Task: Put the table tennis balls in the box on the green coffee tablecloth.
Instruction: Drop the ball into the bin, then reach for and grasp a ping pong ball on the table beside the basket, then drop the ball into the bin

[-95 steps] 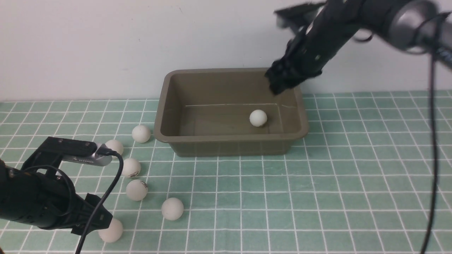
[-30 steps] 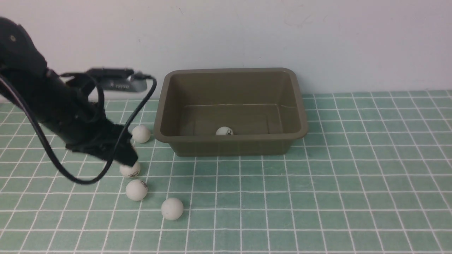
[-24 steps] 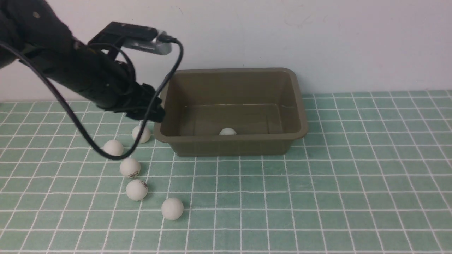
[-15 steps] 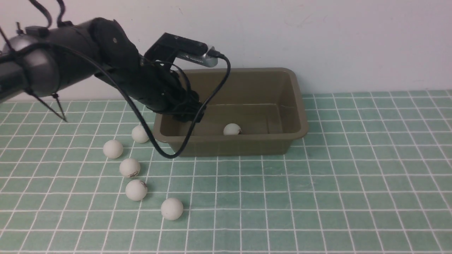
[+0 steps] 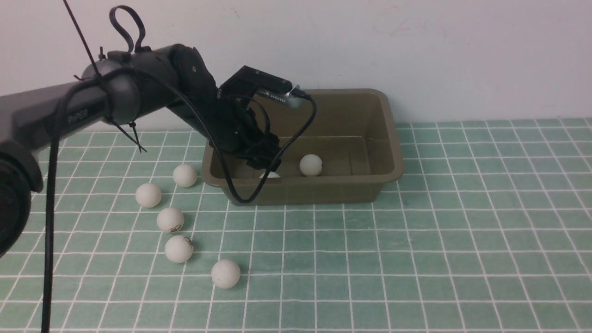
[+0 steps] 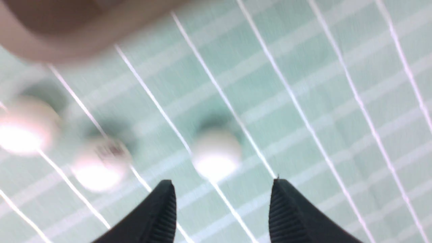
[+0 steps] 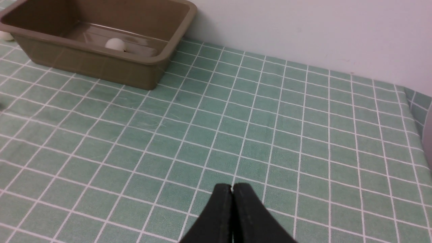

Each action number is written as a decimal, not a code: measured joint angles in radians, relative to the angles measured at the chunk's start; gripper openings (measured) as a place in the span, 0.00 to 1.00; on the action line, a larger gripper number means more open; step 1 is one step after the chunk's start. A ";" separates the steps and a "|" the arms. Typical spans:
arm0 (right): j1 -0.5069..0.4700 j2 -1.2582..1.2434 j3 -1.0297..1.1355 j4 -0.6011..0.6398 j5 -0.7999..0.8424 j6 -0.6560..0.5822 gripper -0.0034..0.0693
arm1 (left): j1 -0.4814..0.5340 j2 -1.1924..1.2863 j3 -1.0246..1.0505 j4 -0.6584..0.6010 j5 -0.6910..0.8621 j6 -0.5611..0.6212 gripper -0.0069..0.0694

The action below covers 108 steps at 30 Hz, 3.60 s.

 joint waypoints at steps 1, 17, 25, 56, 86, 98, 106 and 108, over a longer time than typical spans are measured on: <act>0.000 0.000 0.000 0.000 0.000 0.000 0.03 | -0.005 -0.017 0.038 -0.003 0.000 0.000 0.54; 0.000 0.000 0.000 0.006 0.000 0.000 0.03 | -0.067 -0.033 0.292 -0.007 -0.190 0.036 0.56; 0.000 0.000 0.000 0.032 0.000 0.000 0.03 | -0.068 -0.007 0.292 -0.007 -0.233 0.069 0.67; 0.000 0.000 0.000 0.036 0.000 0.000 0.03 | -0.068 0.123 0.292 0.034 -0.276 0.077 0.73; 0.000 0.000 0.000 0.036 0.001 0.000 0.03 | -0.068 0.097 -0.195 0.063 -0.059 0.130 0.56; 0.000 0.000 0.000 0.036 0.001 0.000 0.03 | -0.068 0.236 -0.197 0.111 -0.456 0.264 0.68; 0.000 0.000 0.000 0.036 0.001 0.004 0.03 | -0.068 0.262 -0.258 0.246 -0.317 0.070 0.65; 0.000 0.000 0.000 0.036 0.001 0.004 0.03 | -0.068 0.262 -0.296 0.295 -0.220 0.033 0.62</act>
